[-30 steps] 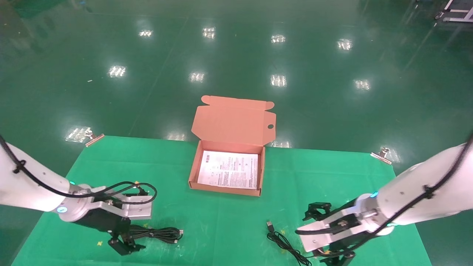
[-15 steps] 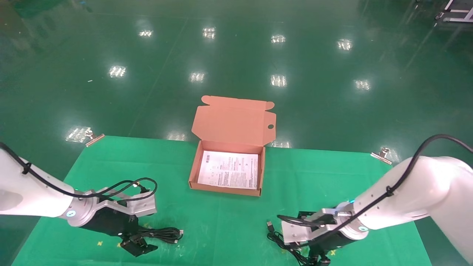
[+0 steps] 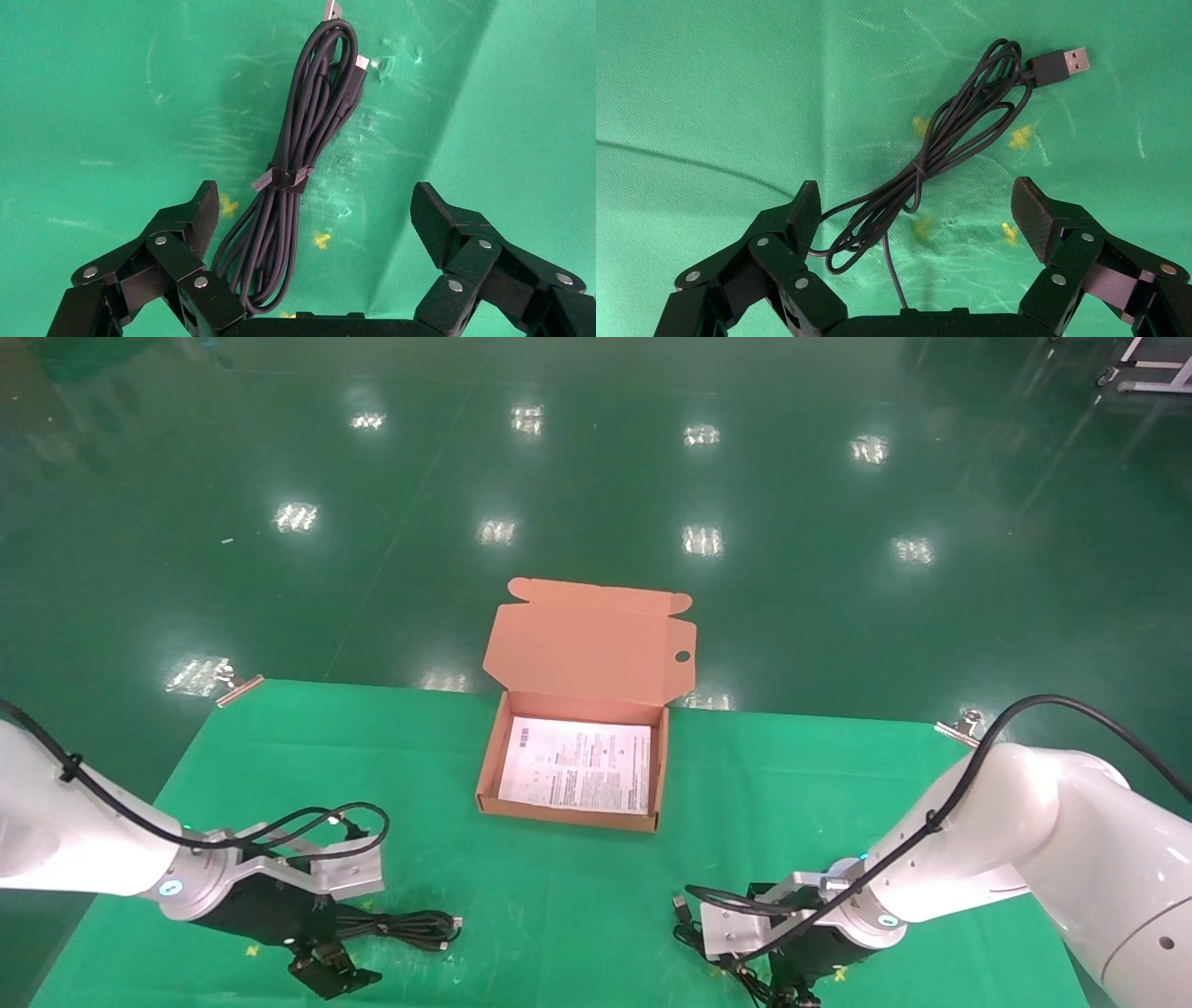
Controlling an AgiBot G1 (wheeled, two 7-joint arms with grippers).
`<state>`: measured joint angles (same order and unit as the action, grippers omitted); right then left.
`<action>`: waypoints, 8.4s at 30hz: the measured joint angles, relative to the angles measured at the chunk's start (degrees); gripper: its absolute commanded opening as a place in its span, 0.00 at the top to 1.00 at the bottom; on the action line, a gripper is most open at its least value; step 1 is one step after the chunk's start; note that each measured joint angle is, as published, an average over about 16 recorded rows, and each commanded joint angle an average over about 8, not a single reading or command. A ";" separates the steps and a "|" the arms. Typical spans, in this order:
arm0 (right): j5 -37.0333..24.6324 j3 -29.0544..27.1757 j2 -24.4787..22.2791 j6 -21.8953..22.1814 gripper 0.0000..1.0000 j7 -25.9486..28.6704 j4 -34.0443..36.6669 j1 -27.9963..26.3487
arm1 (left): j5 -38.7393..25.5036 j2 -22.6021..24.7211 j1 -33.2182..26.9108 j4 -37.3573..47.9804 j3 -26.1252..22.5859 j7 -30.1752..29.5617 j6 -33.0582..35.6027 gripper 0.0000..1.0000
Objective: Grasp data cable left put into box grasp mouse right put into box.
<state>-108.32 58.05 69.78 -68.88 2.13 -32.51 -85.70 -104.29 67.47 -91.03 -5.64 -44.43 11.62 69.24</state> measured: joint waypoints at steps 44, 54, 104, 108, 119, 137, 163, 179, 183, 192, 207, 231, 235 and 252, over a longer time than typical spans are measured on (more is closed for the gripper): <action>-0.07 0.00 -0.23 -0.10 1.00 0.19 -0.53 -0.02 | 0.05 -0.17 0.13 -0.52 -0.01 -0.06 0.12 1.00; 0.45 -0.78 -1.72 -0.40 1.00 1.45 -1.02 -1.41 | 0.43 -1.10 -0.59 -0.98 0.26 0.57 0.92 1.00; 9.24 -10.26 7.80 17.39 1.00 4.26 4.47 -24.91 | 2.75 -4.30 -17.85 -12.22 5.66 -2.82 -16.77 1.00; 9.67 -8.06 8.09 17.83 1.00 6.34 2.62 -23.32 | 0.80 -5.08 -18.17 -11.76 4.64 -5.33 -17.13 1.00; 14.36 -1.49 8.34 18.78 1.00 14.05 -2.48 -18.70 | -3.08 -6.27 -18.27 -13.43 2.66 -11.76 -18.11 1.00; 20.48 6.42 8.42 24.82 1.00 19.28 2.94 -12.57 | -5.04 -8.27 -16.07 -20.71 1.74 -17.73 -17.60 1.00; 26.80 13.66 8.56 30.40 0.00 16.08 2.34 -11.51 | -6.65 -9.87 -14.37 -26.31 1.12 -22.25 -17.30 1.00; 26.12 13.80 0.67 29.87 0.00 18.13 -2.72 -12.18 | -2.34 -7.93 -9.13 -29.13 2.28 -17.59 -19.12 1.00; 25.03 14.24 -3.29 29.52 0.00 20.12 -5.32 -12.83 | 0.73 -6.27 -6.06 -29.92 3.24 -13.80 -20.63 1.00; 20.79 15.96 -11.87 28.47 0.00 27.87 -14.36 -14.97 | 8.71 -0.64 -0.61 -27.29 6.07 -1.84 -23.42 1.00; 10.28 19.10 -21.58 26.55 0.00 45.16 -31.66 -18.10 | 18.52 8.09 2.28 -14.34 9.99 19.38 -21.65 1.00; 5.48 20.17 -23.59 25.93 0.00 51.71 -37.33 -18.55 | 21.96 9.27 1.80 -7.45 11.02 25.50 -19.42 0.00; 5.64 19.90 -23.73 26.25 0.00 51.63 -37.31 -18.78 | 22.01 8.49 1.33 -8.27 11.13 24.91 -20.18 0.00; 3.40 17.83 -24.18 23.76 0.00 50.07 -37.59 -23.16 | 22.22 4.92 -4.92 -13.38 12.51 23.49 -29.04 0.00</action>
<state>-104.92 75.87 45.60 -45.12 52.20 -70.10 -108.86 -82.07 72.39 -95.95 -19.02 -31.93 35.11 40.20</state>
